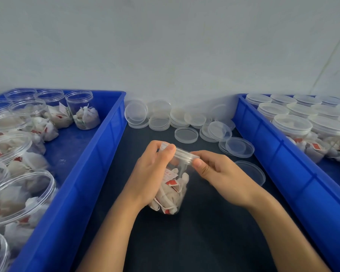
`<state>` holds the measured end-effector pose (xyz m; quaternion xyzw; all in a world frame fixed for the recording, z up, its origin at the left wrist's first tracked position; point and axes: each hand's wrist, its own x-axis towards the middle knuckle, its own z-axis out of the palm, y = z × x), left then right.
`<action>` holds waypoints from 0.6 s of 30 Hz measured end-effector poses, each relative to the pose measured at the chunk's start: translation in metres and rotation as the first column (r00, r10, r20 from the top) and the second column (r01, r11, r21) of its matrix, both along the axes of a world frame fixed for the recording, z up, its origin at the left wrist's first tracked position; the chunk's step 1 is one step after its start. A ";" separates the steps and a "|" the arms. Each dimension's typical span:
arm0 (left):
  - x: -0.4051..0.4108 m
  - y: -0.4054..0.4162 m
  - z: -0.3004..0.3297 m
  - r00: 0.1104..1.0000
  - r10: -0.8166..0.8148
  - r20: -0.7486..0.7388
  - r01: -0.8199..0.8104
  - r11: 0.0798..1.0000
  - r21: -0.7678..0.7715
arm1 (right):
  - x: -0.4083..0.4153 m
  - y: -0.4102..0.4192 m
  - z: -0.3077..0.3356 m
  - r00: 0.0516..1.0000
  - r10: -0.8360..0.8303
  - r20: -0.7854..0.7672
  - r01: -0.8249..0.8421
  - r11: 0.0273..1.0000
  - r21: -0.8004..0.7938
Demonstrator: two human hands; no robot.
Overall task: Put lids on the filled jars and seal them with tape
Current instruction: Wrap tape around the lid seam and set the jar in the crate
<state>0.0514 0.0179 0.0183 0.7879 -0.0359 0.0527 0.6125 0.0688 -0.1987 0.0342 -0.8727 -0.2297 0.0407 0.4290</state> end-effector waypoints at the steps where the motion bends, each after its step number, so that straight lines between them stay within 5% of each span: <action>1: -0.001 0.000 0.000 1.000 0.000 -0.005 0.000 1.000 -0.001 | 0.000 0.000 -0.001 1.000 0.006 0.002 -0.006 1.000 0.020; 9: -0.005 -0.003 0.008 0.957 0.239 0.165 -0.255 0.963 0.087 | 0.000 0.006 -0.002 0.996 -0.071 -0.055 0.075 0.994 0.077; 18: -0.006 -0.018 0.000 0.975 0.178 0.132 -0.203 0.957 0.208 | 0.000 0.011 -0.003 0.996 -0.087 0.016 0.085 0.993 0.077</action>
